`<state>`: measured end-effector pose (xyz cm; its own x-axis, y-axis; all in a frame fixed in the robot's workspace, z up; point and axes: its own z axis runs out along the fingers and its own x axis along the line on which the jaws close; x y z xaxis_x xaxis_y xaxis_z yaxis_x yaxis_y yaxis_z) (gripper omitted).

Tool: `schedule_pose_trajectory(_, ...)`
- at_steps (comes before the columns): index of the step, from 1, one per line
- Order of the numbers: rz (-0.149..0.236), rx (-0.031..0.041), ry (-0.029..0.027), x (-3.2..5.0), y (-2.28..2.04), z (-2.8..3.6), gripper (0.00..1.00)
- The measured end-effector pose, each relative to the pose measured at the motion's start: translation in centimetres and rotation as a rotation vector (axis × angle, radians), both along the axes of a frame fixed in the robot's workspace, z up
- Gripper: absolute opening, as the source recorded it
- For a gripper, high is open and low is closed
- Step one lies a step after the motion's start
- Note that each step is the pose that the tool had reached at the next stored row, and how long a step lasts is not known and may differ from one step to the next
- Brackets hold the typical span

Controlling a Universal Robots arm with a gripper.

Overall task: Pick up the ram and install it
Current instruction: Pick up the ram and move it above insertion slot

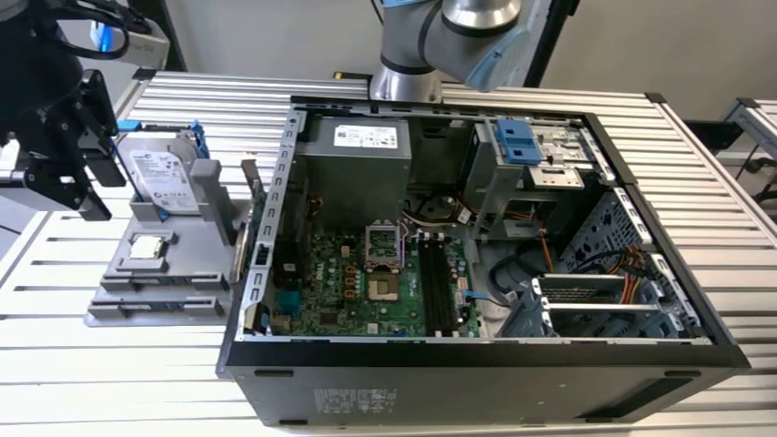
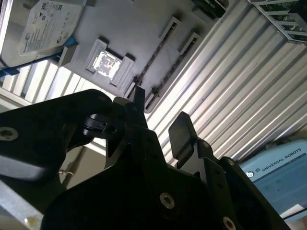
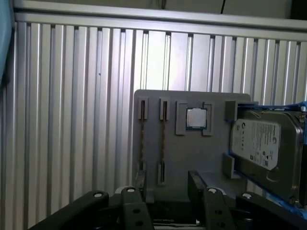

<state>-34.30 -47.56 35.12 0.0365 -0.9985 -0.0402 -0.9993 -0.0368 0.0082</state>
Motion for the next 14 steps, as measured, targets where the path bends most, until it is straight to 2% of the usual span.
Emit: schedule_pose_trajectory(14, 0.0, -0.0001, 0.0001, 0.1, -0.01, -2.32, 1.0)
